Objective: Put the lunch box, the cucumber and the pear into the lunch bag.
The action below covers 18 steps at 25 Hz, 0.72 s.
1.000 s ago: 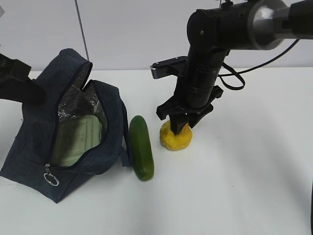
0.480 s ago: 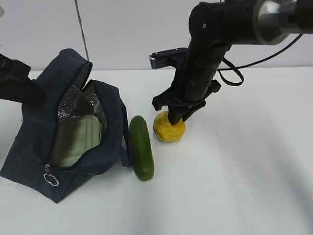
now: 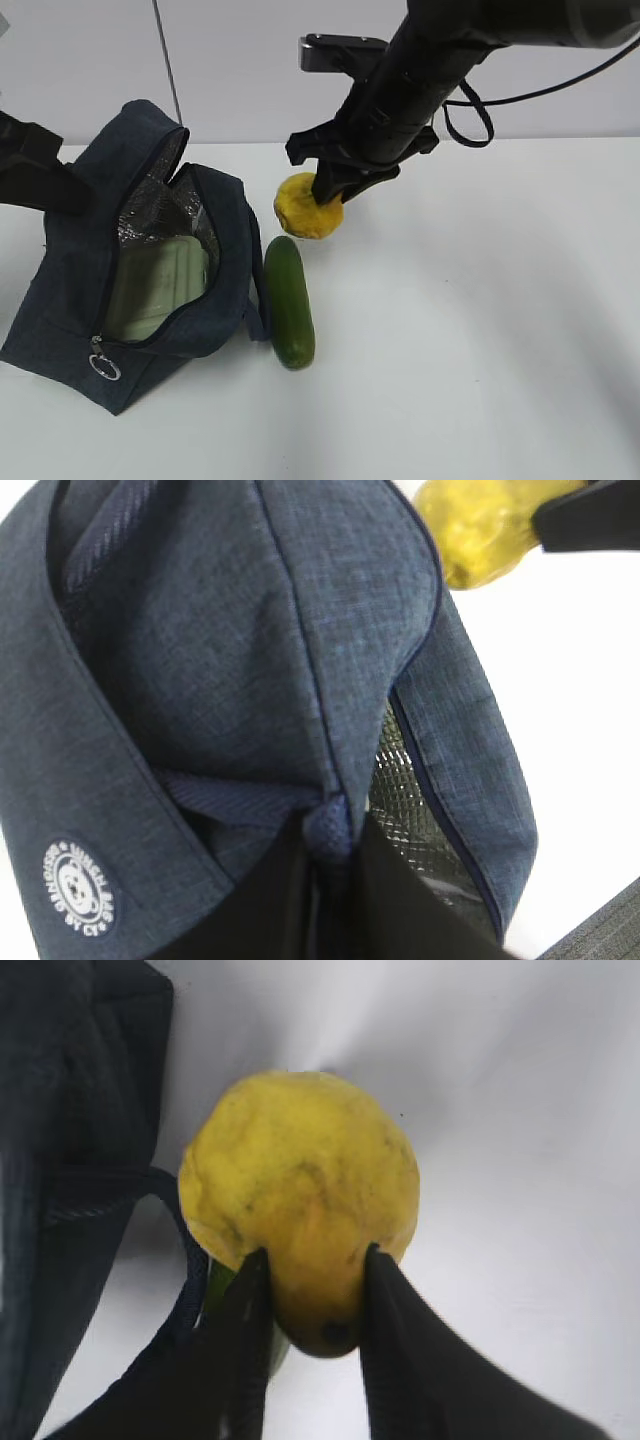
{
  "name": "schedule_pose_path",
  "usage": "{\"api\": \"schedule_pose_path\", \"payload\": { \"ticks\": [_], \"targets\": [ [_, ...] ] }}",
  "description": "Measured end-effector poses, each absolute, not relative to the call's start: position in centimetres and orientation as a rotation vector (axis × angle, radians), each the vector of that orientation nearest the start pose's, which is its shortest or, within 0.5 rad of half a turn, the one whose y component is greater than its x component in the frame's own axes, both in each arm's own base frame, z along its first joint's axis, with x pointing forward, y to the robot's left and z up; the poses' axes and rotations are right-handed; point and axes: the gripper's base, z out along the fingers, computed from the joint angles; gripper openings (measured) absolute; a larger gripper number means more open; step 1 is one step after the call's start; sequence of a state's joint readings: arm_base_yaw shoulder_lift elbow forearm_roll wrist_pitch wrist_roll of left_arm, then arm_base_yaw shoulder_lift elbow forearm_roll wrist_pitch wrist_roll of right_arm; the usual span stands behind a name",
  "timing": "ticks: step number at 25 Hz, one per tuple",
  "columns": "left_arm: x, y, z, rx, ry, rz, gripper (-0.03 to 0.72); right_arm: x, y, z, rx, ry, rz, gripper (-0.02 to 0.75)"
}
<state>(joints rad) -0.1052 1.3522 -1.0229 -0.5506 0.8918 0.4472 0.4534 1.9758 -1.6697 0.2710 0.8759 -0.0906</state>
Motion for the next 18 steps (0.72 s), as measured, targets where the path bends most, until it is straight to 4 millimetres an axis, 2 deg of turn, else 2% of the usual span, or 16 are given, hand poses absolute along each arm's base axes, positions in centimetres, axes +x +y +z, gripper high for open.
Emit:
{"api": "schedule_pose_path", "payload": {
  "ticks": [6,8,10,13,18],
  "targets": [
    [26.1,-6.5,29.6,0.382,2.555,-0.557,0.017,37.5,20.6,29.1,-0.585,2.525,0.486,0.191],
    [26.1,-6.5,29.6,0.382,2.555,-0.557,0.017,37.3,20.6,29.6,-0.592,2.510,0.499,0.191],
    [26.1,-6.5,29.6,0.382,2.555,-0.557,0.017,36.7,20.9,30.9,-0.629,2.458,0.585,0.191],
    [26.1,-6.5,29.6,0.382,2.555,-0.557,0.017,36.0,21.6,31.4,-0.695,2.421,0.712,0.191],
    [26.1,-6.5,29.6,0.382,2.555,-0.557,0.017,35.1,22.6,31.6,-0.795,2.406,0.798,0.191]
  ]
}}
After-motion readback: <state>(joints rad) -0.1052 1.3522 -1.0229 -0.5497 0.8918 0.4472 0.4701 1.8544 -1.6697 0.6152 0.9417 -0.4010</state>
